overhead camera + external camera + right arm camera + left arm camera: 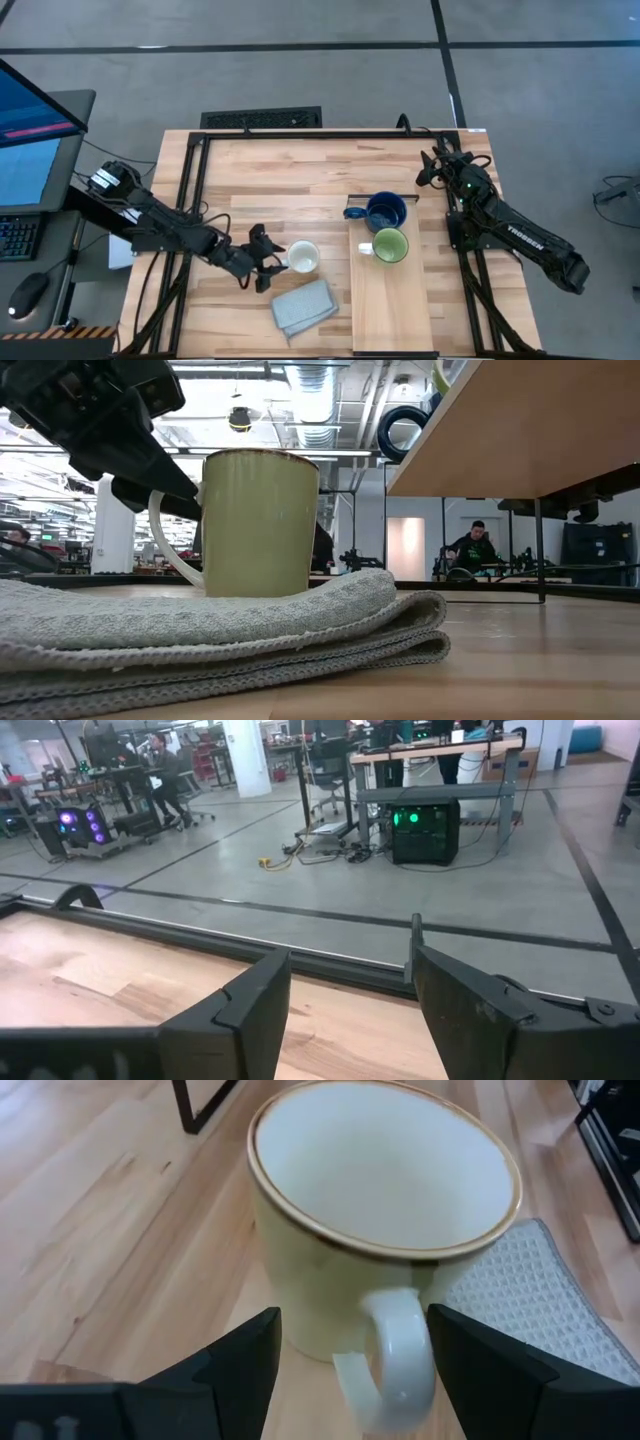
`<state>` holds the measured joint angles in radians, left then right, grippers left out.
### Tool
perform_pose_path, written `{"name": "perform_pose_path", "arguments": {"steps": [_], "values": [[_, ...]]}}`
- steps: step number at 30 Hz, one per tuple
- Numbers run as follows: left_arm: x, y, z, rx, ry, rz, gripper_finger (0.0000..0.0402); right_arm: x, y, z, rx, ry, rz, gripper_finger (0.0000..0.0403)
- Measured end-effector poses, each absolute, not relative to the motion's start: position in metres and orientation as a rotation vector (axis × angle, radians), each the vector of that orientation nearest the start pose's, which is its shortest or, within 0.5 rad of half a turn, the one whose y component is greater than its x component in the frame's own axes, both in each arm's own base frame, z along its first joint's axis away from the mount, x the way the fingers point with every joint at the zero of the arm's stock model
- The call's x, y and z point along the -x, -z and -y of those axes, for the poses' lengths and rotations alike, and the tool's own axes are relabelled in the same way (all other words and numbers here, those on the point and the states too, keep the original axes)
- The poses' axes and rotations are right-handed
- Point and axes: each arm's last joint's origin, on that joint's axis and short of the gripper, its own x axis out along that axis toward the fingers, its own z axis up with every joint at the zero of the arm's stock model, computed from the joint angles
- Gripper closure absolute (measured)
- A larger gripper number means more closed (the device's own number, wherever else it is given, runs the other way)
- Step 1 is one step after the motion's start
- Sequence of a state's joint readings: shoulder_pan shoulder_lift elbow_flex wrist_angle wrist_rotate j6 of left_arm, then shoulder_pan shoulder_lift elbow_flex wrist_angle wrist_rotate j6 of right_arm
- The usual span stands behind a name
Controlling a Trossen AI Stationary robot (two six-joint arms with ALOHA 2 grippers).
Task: Stack small to large cups/mugs on shelf
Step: Put the white cup on the shelf
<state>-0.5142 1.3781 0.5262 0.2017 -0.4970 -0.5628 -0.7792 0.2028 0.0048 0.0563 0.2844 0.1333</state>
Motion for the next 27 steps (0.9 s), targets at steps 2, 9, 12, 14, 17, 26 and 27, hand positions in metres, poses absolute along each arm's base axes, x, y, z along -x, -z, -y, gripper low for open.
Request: {"name": "perform_pose_path", "arguments": {"steps": [2, 9, 12, 14, 17, 26, 27], "values": [[-0.225, -0.161, 0.109, 0.243, -0.137, -0.556, 0.016, -0.071, -0.154, 0.082, -0.156, 1.07, -0.073, 0.0168], [-0.229, -0.161, 0.104, 0.279, -0.123, -0.575, 0.0177, -0.071, -0.154, 0.082, -0.156, 1.07, -0.074, 0.0168], [-0.229, -0.161, 0.103, 0.285, -0.117, -0.58, 0.0181, -0.071, -0.154, 0.082, -0.156, 1.07, -0.073, 0.0168], [-0.229, -0.16, 0.102, 0.289, -0.112, -0.585, 0.0181, -0.071, -0.154, 0.082, -0.156, 1.07, -0.074, 0.0168], [-0.23, -0.16, 0.101, 0.295, -0.107, -0.589, 0.0181, -0.071, -0.154, 0.082, -0.156, 1.07, -0.074, 0.0168], [-0.231, -0.162, 0.101, 0.287, -0.087, -0.579, 0.0182, -0.071, -0.154, 0.082, -0.156, 1.07, -0.074, 0.0168], [-0.232, -0.162, 0.101, 0.282, -0.086, -0.578, 0.0182, -0.071, -0.154, 0.082, -0.156, 1.07, -0.073, 0.0168]]}}
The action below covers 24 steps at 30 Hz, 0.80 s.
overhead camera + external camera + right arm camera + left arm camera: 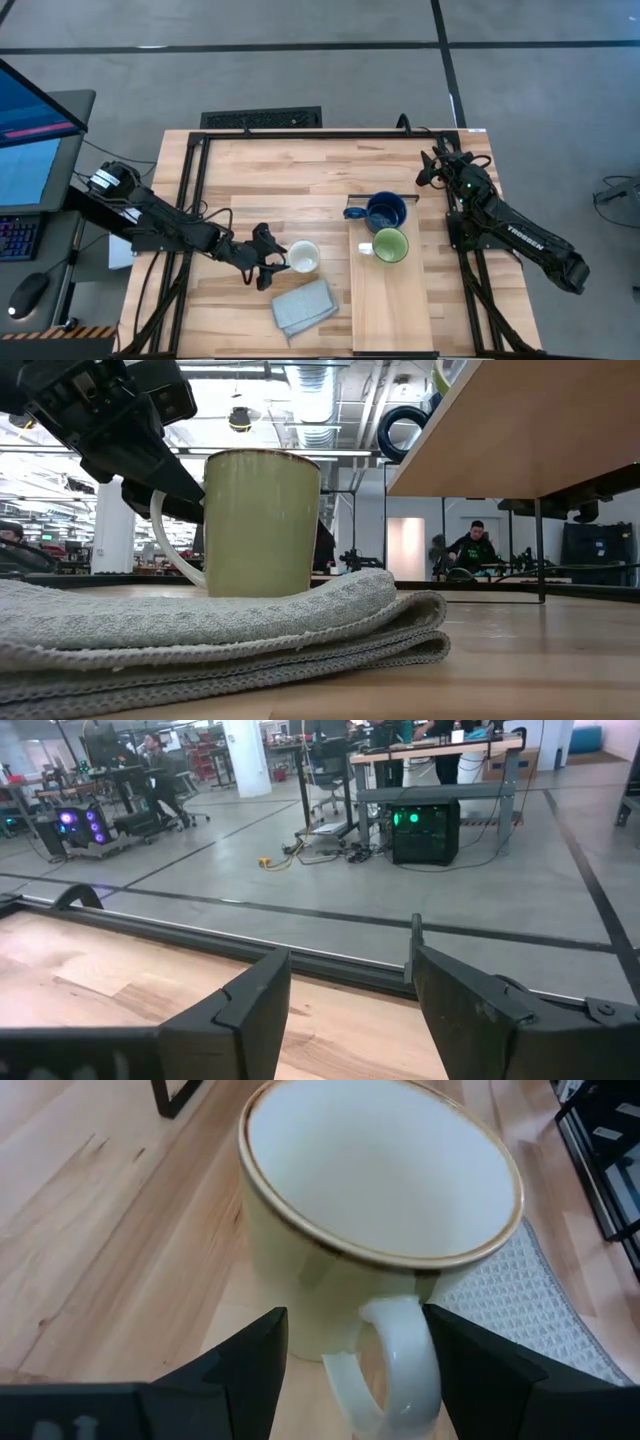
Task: Stack small to large cups/mugs on shelf
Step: Put the white cup on the shelf
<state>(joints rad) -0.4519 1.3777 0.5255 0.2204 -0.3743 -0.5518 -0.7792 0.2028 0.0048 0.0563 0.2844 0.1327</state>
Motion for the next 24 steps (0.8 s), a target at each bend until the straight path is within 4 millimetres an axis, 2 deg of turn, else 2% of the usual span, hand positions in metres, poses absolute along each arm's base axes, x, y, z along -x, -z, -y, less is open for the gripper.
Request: {"name": "perform_pose_path", "arguments": {"steps": [9, 19, 24], "values": [[-0.2327, -0.1635, 0.1005, 0.23, -0.082, -0.554, 0.0191, -0.0711, -0.1537, 0.0817, -0.156, 1.07, -0.074, 0.0168], [-0.2328, -0.1637, 0.0995, 0.221, -0.112, -0.542, 0.0283, -0.0711, -0.1538, 0.0817, -0.156, 1.07, -0.073, 0.0168], [-0.2338, -0.1638, 0.0971, 0.208, -0.122, -0.539, 0.0316, -0.0711, -0.1538, 0.0817, -0.156, 1.07, -0.073, 0.0168]]}}
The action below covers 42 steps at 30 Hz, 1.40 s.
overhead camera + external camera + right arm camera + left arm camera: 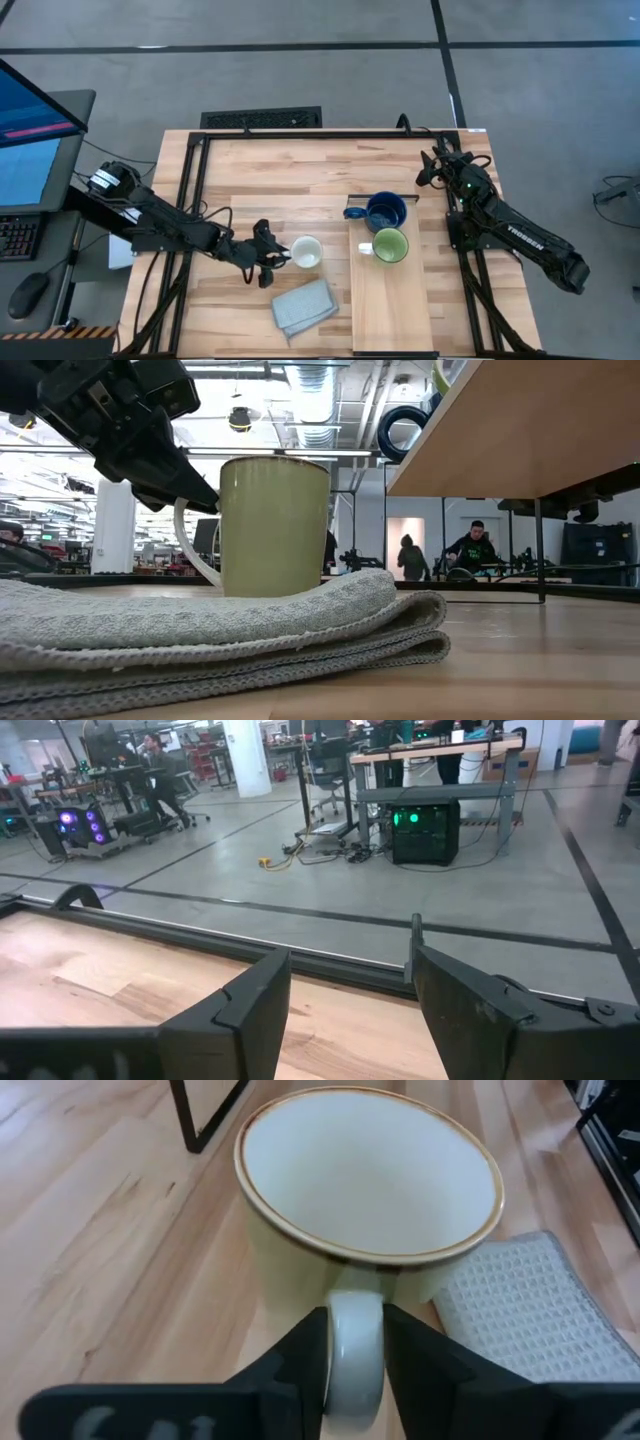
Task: Stack small to large cups/mugs on shelf
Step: Put the white cup on the shelf
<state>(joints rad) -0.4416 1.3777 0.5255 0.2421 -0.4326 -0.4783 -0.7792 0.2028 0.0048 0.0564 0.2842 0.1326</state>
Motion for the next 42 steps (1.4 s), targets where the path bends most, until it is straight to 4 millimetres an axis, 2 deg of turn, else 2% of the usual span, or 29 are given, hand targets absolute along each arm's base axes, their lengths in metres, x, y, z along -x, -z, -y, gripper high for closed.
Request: {"name": "perform_pose_path", "arguments": {"steps": [18, 26, 42], "values": [[-0.2368, -0.1639, 0.0897, 0.207, -0.145, -0.537, 0.033, -0.0712, -0.1537, 0.0817, -0.156, 1.07, -0.074, 0.0168], [-0.2369, -0.1639, 0.0897, 0.189, -0.14, -0.537, 0.0353, -0.0712, -0.1538, 0.0817, -0.156, 1.07, -0.073, 0.0168], [-0.2377, -0.1641, 0.0867, 0.148, -0.164, -0.53, 0.0358, -0.0712, -0.1538, 0.0817, -0.156, 1.069, -0.073, 0.0168]]}}
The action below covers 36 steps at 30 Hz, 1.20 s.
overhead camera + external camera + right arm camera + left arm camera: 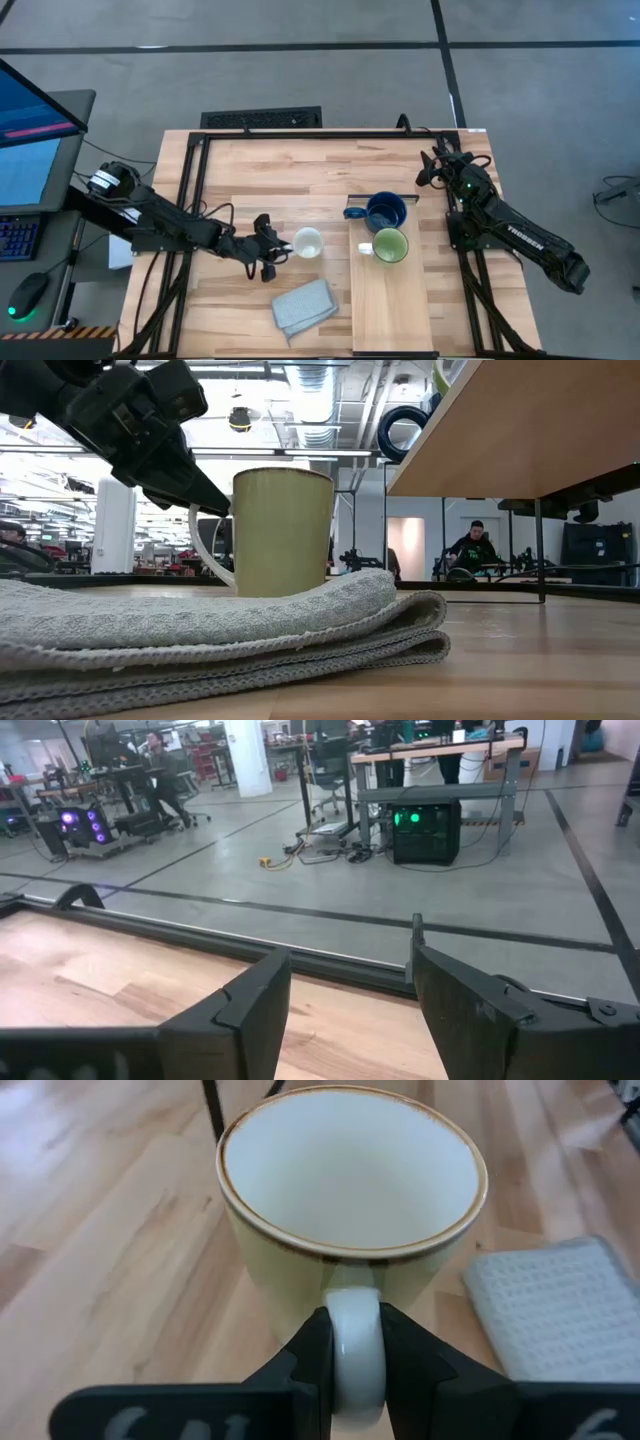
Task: Stack small to large cups/mugs on shelf
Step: Put the white cup on the shelf
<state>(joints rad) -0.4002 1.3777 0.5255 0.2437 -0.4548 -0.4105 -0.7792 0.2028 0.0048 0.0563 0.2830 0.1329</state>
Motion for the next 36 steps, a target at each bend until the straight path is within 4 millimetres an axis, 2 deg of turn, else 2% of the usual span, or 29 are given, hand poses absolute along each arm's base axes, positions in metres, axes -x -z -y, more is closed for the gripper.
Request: {"name": "perform_pose_path", "arguments": {"steps": [6, 14, 22, 27, 36], "values": [[-0.241, -0.167, 0.083, 0.094, -0.177, -0.495, 0.0358, -0.072, -0.153, 0.081, -0.16, 1.045, -0.077, 0.0168], [-0.246, -0.175, 0.085, 0.075, -0.092, -0.477, 0.0358, -0.072, -0.153, 0.081, -0.16, 1.041, -0.078, 0.0168], [-0.261, -0.208, 0.091, 0.004, -0.101, -0.576, 0.0358, -0.072, -0.153, 0.081, -0.16, 1.04, -0.078, 0.0168], [-0.269, -0.236, 0.096, -0.002, -0.097, -0.589, 0.0358, -0.072, -0.153, 0.081, -0.16, 1.04, -0.079, 0.0168], [-0.269, -0.273, 0.113, 0.0, -0.055, -0.616, 0.0358, -0.072, -0.153, 0.081, -0.16, 1.041, -0.08, 0.0168]]}}
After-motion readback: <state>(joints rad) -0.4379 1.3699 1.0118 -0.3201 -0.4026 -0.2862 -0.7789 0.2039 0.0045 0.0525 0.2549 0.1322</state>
